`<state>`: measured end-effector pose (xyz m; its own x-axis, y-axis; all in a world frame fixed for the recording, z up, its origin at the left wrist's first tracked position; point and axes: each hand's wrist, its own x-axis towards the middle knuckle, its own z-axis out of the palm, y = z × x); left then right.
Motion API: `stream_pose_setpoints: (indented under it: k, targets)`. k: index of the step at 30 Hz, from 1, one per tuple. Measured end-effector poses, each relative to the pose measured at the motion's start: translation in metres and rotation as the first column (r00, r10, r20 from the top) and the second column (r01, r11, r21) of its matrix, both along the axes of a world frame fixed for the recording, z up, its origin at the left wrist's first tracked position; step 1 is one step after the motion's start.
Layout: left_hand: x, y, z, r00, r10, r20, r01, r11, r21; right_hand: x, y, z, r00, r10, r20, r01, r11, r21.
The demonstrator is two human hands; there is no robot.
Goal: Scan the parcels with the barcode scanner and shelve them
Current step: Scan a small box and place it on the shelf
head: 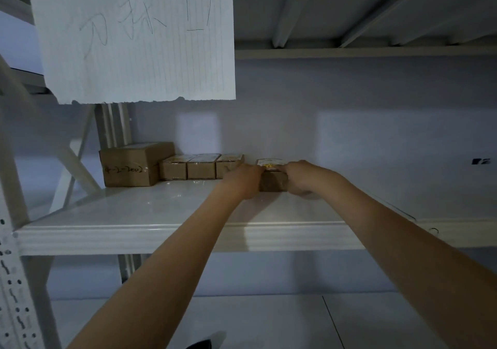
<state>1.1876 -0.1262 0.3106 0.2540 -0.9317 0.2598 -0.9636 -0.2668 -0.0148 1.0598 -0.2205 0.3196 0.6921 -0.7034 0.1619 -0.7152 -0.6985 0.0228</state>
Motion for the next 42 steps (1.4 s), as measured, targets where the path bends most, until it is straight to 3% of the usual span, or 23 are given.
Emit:
stream_pose_setpoints:
  k: [7, 13, 19, 26, 29, 31, 34, 38, 42]
  targets:
    - [0.03, -0.041, 0.012, 0.95, 0.19, 0.247, -0.227, 0.966, 0.128, 0.054, -0.032, 0.006, 0.996, -0.053, -0.067, 0.057, 0.997, 0.051]
    - [0.048, -0.063, 0.012, 0.925, 0.243, 0.293, -0.285, 0.952, 0.109, 0.075, -0.053, 0.005, 0.997, -0.002, -0.078, 0.008, 0.998, 0.068]
    - [0.058, -0.078, 0.008, 0.937, 0.24, 0.252, -0.27, 0.958, 0.093, 0.078, -0.067, 0.002, 0.999, 0.035, -0.033, -0.032, 0.995, 0.091]
    - [0.068, -0.078, -0.002, 0.974, 0.175, 0.146, -0.178, 0.984, 0.007, 0.076, -0.074, -0.011, 0.975, 0.027, 0.219, -0.084, 0.964, 0.253]
    - [0.061, -0.068, 0.005, 0.987, 0.158, 0.005, -0.158, 0.987, 0.004, 0.07, -0.063, -0.005, 0.954, -0.037, 0.298, -0.058, 0.951, 0.304]
    - [0.045, -0.057, 0.019, 0.985, 0.146, -0.087, -0.15, 0.988, -0.036, 0.058, -0.05, 0.009, 0.922, -0.108, 0.371, 0.014, 0.969, 0.246]
    - [0.0, -0.034, 0.035, 0.99, 0.002, -0.139, -0.032, 0.975, -0.218, 0.004, -0.01, 0.018, 0.827, -0.083, 0.557, 0.035, 0.995, 0.097]
    - [-0.11, 0.002, 0.012, 0.891, -0.418, -0.176, 0.303, 0.837, -0.456, -0.112, 0.055, -0.012, 0.668, -0.071, 0.741, 0.118, 0.993, -0.012]
    - [-0.233, -0.004, -0.029, 0.732, -0.645, -0.22, 0.528, 0.741, -0.416, -0.223, 0.073, -0.051, 0.647, -0.307, 0.698, 0.355, 0.931, 0.081]
